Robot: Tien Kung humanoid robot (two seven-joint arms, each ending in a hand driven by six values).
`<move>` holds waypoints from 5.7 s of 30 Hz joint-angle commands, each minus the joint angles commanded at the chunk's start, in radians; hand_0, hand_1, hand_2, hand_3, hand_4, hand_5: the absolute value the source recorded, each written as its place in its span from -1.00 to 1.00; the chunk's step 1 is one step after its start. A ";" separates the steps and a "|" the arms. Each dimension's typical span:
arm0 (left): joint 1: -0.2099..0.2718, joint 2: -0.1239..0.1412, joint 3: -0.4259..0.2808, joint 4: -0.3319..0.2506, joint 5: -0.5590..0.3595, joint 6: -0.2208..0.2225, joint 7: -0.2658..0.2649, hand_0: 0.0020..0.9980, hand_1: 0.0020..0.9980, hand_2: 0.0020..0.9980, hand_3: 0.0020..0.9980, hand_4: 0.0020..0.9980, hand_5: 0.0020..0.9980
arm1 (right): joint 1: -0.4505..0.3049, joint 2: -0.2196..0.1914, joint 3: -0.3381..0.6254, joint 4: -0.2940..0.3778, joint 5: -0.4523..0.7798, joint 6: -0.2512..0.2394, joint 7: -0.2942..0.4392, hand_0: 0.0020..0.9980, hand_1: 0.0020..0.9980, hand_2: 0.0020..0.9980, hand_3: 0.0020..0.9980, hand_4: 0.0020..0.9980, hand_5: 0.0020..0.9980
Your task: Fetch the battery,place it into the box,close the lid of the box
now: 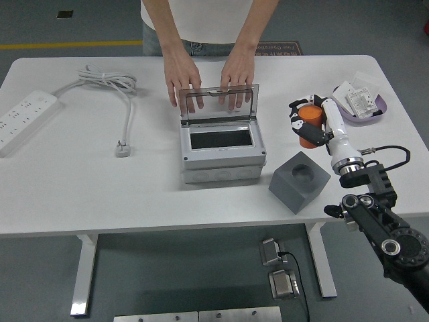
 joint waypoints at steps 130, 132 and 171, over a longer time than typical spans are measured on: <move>-0.016 0.039 -0.006 0.000 0.043 0.055 0.105 0.29 0.27 0.06 0.26 0.48 -0.81 | 0.457 0.095 -0.349 -0.396 -0.444 0.076 -0.116 0.43 0.22 0.31 0.56 0.86 0.19; -0.016 0.038 -0.008 0.000 0.045 0.056 0.106 0.29 0.27 0.06 0.26 0.48 -0.81 | 0.447 0.088 -0.357 -0.365 -0.445 0.075 -0.114 0.43 0.22 0.31 0.56 0.86 0.19; -0.008 0.023 -0.006 0.000 0.028 0.060 0.099 0.29 0.27 0.07 0.26 0.48 -0.82 | 0.252 0.000 -0.425 -0.053 -0.458 0.061 -0.148 0.37 0.19 0.27 0.53 0.85 0.18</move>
